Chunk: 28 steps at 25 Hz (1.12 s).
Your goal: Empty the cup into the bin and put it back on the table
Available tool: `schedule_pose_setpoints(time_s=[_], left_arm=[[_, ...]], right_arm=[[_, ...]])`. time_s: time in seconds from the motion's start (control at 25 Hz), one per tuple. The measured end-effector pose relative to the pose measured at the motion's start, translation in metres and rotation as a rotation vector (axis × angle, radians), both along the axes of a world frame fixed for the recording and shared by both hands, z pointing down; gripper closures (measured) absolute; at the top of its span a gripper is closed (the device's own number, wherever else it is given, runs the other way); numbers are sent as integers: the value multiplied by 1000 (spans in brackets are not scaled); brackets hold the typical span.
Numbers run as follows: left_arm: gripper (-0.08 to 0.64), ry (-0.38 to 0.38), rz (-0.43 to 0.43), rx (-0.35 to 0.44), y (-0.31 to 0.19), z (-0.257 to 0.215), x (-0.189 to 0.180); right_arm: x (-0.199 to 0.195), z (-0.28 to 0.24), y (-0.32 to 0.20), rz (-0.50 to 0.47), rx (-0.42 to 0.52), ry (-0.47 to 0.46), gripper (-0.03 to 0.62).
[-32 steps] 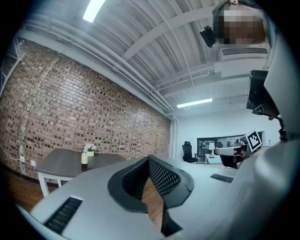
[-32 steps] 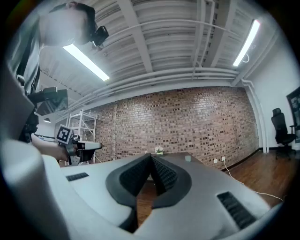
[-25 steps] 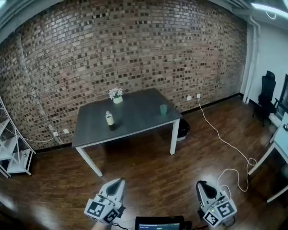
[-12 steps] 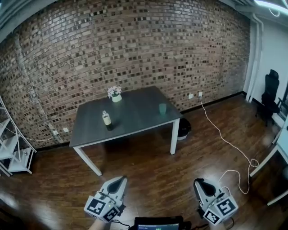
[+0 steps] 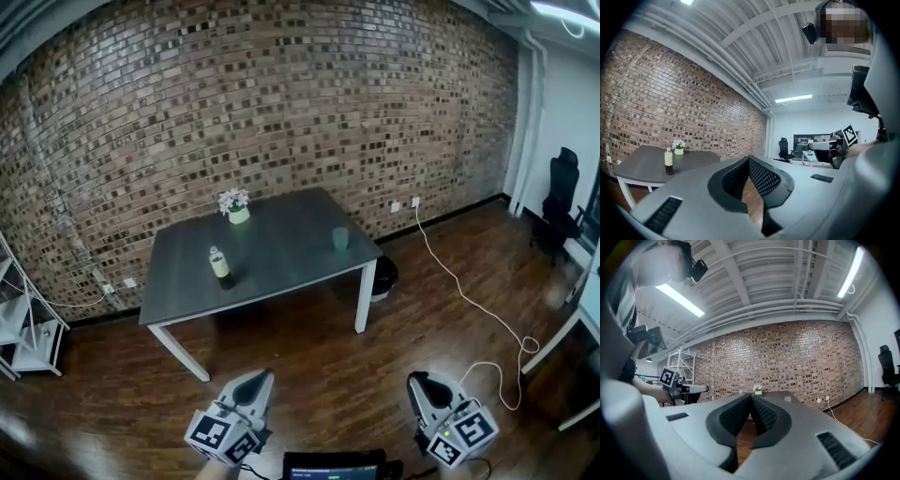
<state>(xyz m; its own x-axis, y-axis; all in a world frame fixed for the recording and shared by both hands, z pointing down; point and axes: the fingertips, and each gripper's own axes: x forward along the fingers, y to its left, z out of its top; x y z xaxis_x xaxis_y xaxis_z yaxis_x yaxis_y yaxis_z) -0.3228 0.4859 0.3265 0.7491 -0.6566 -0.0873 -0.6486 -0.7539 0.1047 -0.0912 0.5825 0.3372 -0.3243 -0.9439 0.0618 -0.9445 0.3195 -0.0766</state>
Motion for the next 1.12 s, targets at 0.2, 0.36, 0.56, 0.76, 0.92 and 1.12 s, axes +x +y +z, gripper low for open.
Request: schedule_pose_setpoints(time_s=[0.2, 0.36, 0.56, 0.76, 0.92, 1.12], left_arm=[[560, -7, 41, 9, -38, -4, 0], [560, -13, 61, 15, -68, -3, 1], [549, -13, 63, 6, -103, 1, 1], [549, 2, 86, 9, -130, 5, 17], [549, -23, 71, -17, -155, 9, 33], [549, -27, 49, -8, -186, 9, 56]], right_arm=[[-6, 0, -36, 13, -11, 10, 591], [-9, 0, -67, 20, -3, 21, 591], [-7, 2, -101, 43, -8, 14, 590], [1, 1, -129, 39, -15, 16, 591], [17, -1, -156, 35, -17, 15, 591], [34, 0, -191, -6, -15, 17, 591]])
